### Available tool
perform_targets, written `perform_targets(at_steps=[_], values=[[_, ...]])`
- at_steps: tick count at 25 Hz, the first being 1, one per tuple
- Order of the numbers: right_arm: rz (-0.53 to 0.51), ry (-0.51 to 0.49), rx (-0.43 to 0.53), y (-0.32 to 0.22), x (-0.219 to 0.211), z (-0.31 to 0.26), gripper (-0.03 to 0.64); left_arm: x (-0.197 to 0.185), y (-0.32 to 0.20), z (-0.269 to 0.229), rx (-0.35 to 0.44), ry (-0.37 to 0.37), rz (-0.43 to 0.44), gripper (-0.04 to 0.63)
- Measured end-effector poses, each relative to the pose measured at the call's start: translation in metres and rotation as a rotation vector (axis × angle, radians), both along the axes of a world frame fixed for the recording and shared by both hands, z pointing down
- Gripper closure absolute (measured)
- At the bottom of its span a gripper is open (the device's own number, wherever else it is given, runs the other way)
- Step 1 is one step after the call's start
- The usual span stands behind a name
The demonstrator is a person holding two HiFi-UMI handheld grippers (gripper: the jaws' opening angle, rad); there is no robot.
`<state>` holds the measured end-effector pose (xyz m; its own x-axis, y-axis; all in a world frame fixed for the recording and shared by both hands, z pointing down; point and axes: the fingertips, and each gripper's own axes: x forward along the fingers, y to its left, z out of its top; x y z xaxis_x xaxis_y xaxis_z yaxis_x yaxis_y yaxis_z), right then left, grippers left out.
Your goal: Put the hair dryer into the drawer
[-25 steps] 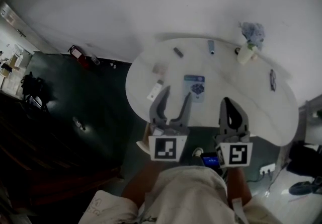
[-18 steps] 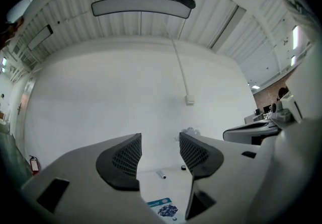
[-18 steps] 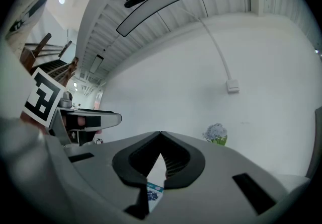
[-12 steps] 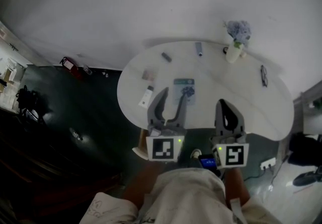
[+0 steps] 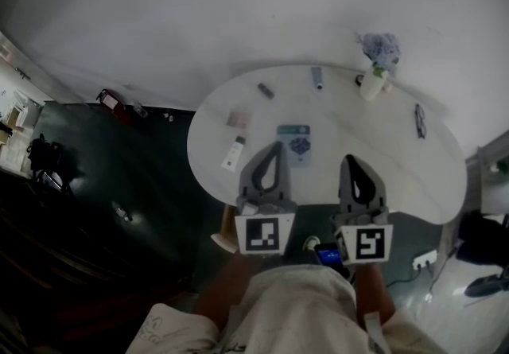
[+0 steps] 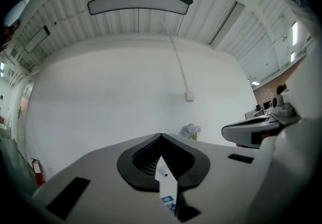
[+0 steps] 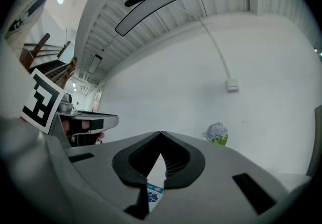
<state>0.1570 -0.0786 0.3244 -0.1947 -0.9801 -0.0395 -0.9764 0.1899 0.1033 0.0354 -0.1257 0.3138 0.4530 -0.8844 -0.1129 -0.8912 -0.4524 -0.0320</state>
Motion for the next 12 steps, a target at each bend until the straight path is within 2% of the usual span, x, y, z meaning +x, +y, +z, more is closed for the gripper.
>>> perform_targets(at_steps=[12], values=[[-0.002, 0.008, -0.021, -0.012, 0.0, 0.004, 0.612, -0.004, -0.005, 0.011, -0.016, -0.031, -0.009, 0.592]])
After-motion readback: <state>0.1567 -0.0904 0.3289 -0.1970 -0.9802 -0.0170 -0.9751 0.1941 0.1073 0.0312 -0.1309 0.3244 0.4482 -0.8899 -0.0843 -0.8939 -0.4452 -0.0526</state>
